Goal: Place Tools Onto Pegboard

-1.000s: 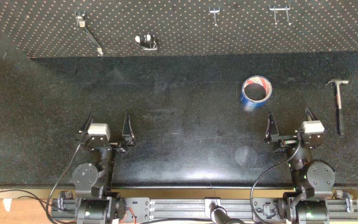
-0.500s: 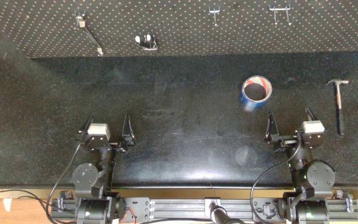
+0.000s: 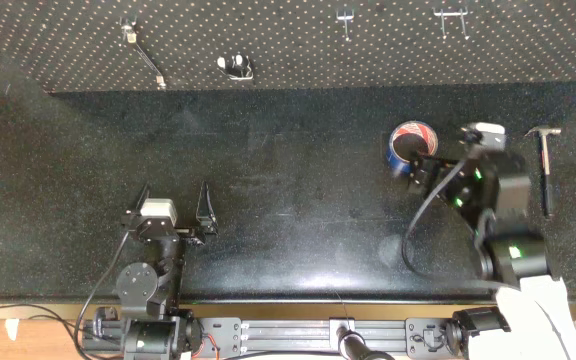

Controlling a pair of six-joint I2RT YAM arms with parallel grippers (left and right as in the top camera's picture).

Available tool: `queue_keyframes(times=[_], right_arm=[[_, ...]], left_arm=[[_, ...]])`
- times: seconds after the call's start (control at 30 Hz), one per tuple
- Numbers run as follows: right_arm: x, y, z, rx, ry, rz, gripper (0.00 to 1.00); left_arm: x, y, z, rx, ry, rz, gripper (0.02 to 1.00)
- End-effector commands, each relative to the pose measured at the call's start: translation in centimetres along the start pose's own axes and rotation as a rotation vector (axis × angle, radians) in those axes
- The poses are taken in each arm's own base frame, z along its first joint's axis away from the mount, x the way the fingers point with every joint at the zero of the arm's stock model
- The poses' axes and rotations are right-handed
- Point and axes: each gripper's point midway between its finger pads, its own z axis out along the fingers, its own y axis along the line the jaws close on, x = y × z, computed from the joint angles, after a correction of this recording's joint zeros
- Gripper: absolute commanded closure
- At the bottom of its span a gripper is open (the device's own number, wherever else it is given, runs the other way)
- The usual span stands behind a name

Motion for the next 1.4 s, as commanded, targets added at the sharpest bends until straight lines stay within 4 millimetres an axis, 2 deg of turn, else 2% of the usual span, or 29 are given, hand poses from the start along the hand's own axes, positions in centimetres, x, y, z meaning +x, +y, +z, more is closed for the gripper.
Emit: queue_keyframes(times=[0.03, 0.13, 0.37, 0.53, 0.63, 0.77, 0.83, 0.87, 0.97, 1.0, 1.07, 1.1, 1.13, 1.2, 1.27, 1.33, 1.37, 1.4], right_arm=[[-1.3, 2.5, 2.4, -0.024, 0.131, -0.14, 0.001], [-0.1, 3.3, 4.9, -0.023, 0.244, -0.185, 0.001], [2.4, 3.5, 8.5, 0.031, 0.384, -0.242, 0.001], [3.8, 2.4, 9.8, 0.082, 0.441, -0.251, 0.001], [3.9, 1.8, 10.2, 0.123, 0.443, -0.266, 0.02], [4.0, 2.5, 10.8, 0.116, 0.43, -0.307, 0.029], [4.7, 2.5, 11.2, 0.129, 0.45, -0.321, 0.051], [5.2, 2.5, 11.5, 0.13, 0.464, -0.325, 0.075], [5.6, 2.5, 12.0, 0.13, 0.474, -0.329, 0.332], [5.6, 2.5, 12.1, 0.13, 0.471, -0.329, 0.562], [5.6, 2.5, 12.1, 0.13, 0.471, -0.329, 0.733], [5.5, 2.5, 12.2, 0.129, 0.468, -0.329, 0.888], [5.4, 2.6, 12.3, 0.126, 0.461, -0.329, 0.921], [4.8, 2.9, 11.9, 0.123, 0.439, -0.311, 0.925], [2.9, 3.7, 10.6, 0.112, 0.372, -0.261, 0.925], [0.0, 5.7, 8.6, 0.068, 0.251, -0.218, 0.925], [-2.6, 7.6, 6.5, 0.043, 0.128, -0.188, 0.923], [-4.2, 8.6, 4.8, 0.045, 0.044, -0.144, 0.925]], left_arm=[[0.0, 0.2, -0.1, -0.008, -0.001, -0.002, 0.023], [0.0, 0.2, -0.1, -0.008, -0.001, -0.002, 0.023], [0.0, 0.2, -0.1, -0.009, -0.001, -0.002, 0.023], [0.0, 0.2, -0.1, -0.008, -0.001, -0.002, 0.023], [0.0, 0.2, -0.1, -0.009, -0.001, -0.002, 0.023], [0.0, 0.2, -0.1, -0.008, -0.001, -0.002, 0.023], [0.0, 0.2, -0.1, -0.008, -0.001, -0.002, 0.023], [0.0, 0.2, -0.1, -0.009, -0.001, -0.002, 0.023], [0.0, 0.2, -0.1, -0.008, -0.001, -0.002, 0.023], [0.0, 0.2, -0.1, -0.008, -0.001, -0.002, 0.023], [0.0, 0.2, -0.1, -0.008, -0.001, -0.002, 0.023], [0.0, 0.2, -0.1, -0.008, -0.001, -0.002, 0.023], [0.0, 0.2, -0.1, -0.009, -0.001, -0.002, 0.023], [0.0, 0.2, -0.1, -0.008, -0.001, -0.002, 0.023], [0.0, 0.2, -0.1, -0.008, -0.001, -0.002, 0.023], [0.0, 0.2, -0.1, -0.009, -0.001, -0.002, 0.023], [0.0, 0.2, -0.1, -0.009, -0.001, -0.002, 0.023], [0.0, 0.2, -0.1, -0.008, -0.001, -0.002, 0.023]])
